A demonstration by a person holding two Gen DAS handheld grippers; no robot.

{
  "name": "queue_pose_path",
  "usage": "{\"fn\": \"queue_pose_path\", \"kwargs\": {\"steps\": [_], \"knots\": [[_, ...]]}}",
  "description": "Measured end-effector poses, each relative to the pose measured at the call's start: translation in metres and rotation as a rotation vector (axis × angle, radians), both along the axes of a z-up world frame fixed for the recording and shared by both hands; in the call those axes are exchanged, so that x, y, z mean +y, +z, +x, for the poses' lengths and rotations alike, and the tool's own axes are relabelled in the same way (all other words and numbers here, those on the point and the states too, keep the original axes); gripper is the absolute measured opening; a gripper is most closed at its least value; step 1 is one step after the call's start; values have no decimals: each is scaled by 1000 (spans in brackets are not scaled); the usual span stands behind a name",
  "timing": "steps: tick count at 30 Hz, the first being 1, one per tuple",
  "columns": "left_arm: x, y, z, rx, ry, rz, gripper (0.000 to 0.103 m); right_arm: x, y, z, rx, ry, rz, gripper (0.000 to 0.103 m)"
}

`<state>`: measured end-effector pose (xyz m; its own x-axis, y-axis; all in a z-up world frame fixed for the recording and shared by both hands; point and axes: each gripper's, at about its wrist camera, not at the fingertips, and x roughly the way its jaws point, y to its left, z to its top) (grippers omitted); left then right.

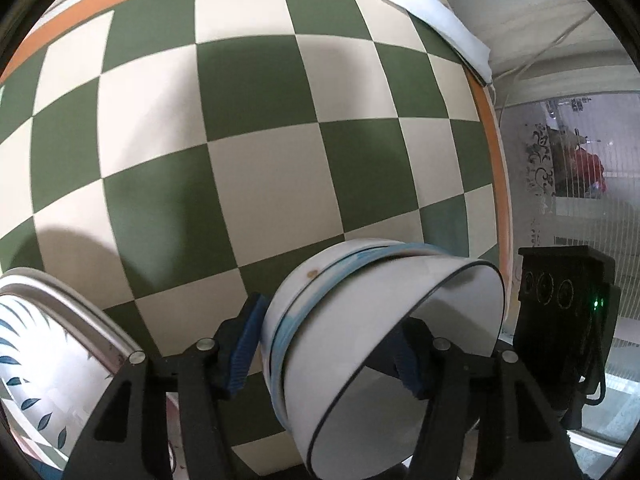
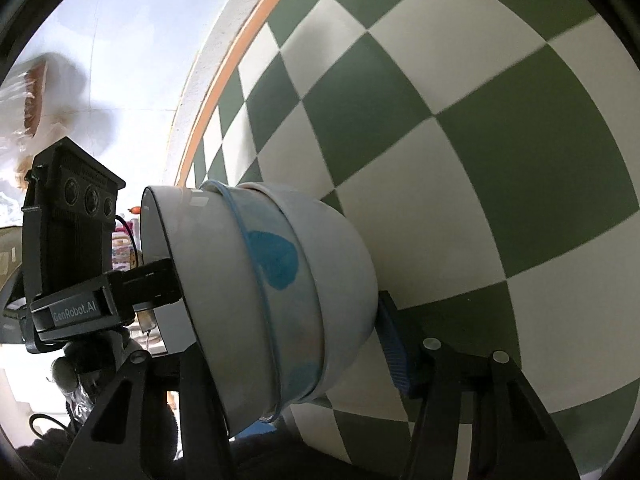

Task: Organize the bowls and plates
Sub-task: 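Lift the bowl stack and carry it over the plate stack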

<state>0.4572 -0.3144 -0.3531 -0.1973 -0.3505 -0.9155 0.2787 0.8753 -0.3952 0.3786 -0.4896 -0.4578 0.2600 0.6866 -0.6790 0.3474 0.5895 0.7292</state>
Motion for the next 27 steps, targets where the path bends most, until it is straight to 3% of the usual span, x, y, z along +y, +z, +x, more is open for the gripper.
{"fn": "queue_pose_path", "kwargs": {"steps": [12, 17, 27], "knots": [[52, 47, 1, -55, 93, 5, 57, 41, 30, 48, -38, 105, 12, 56], [99, 64, 2, -91, 135, 14, 57, 83, 38, 70, -62, 161, 23, 55], [184, 68, 0, -102, 243, 38, 57, 168, 47, 92, -83, 285, 47, 55]]}}
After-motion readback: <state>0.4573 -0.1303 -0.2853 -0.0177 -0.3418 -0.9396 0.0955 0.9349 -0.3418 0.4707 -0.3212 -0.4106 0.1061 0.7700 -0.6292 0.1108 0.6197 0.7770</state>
